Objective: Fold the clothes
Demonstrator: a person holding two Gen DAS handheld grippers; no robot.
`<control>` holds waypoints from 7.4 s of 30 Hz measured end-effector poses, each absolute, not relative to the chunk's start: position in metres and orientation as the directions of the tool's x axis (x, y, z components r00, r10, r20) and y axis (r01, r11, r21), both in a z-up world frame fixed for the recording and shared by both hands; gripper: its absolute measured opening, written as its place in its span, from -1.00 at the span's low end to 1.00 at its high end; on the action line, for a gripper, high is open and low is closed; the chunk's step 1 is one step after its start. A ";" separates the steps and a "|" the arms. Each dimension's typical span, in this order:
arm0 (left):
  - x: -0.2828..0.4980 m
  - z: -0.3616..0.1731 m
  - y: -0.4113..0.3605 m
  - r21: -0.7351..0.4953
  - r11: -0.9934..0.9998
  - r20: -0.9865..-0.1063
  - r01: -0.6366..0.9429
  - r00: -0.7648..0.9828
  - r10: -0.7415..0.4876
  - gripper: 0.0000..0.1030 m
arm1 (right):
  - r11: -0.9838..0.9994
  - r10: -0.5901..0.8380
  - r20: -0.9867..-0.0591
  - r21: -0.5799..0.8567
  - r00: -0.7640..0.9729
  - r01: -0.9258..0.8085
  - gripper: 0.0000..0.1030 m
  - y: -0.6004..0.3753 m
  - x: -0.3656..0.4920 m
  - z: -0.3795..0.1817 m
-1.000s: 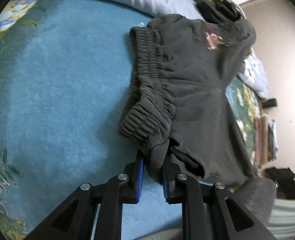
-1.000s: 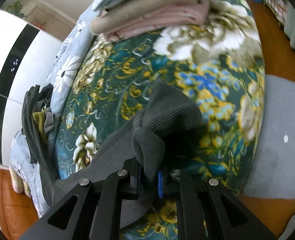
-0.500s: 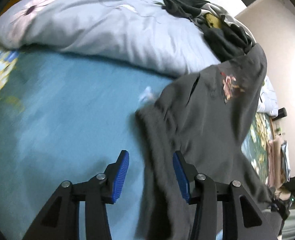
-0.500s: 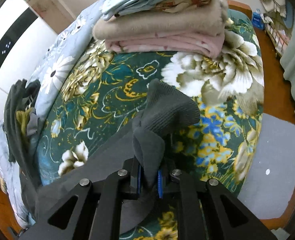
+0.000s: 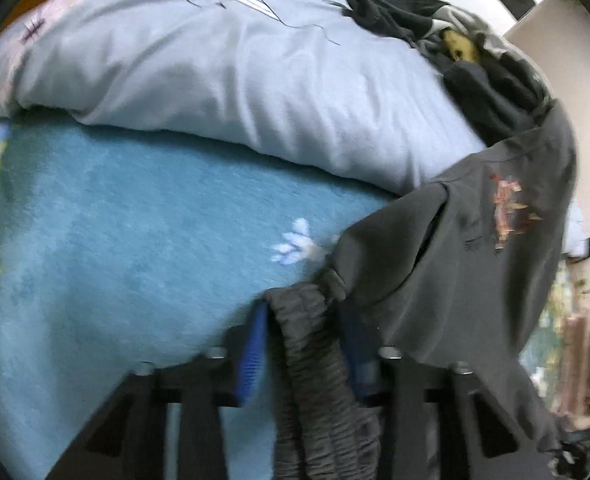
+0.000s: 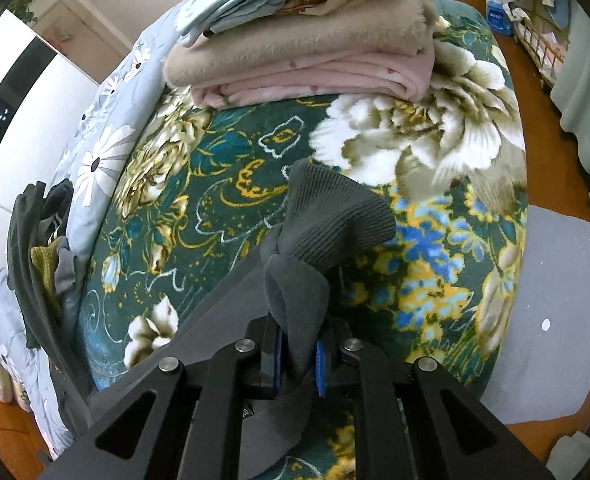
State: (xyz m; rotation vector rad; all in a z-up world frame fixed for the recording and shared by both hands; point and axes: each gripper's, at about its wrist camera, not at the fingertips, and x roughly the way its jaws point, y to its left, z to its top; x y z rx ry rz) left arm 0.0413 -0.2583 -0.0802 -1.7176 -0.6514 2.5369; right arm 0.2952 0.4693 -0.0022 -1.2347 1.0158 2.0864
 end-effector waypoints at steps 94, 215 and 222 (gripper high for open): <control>-0.043 0.002 -0.171 -0.223 -0.968 -0.927 0.117 -0.331 0.174 0.15 | -0.272 -0.507 -0.594 0.798 -0.625 -0.538 0.41 0.451 0.064 -0.094; 0.079 -0.084 -0.316 -0.683 -0.412 -0.699 0.603 -0.376 0.609 -0.78 | -0.643 -0.212 -0.823 0.523 -0.527 -0.559 -0.92 0.412 0.016 0.034; 0.049 -0.105 -0.308 -0.621 -0.480 -0.769 0.620 -0.363 0.526 -0.74 | -0.703 -0.247 -0.840 0.498 -0.482 -0.507 -0.66 0.404 -0.023 0.008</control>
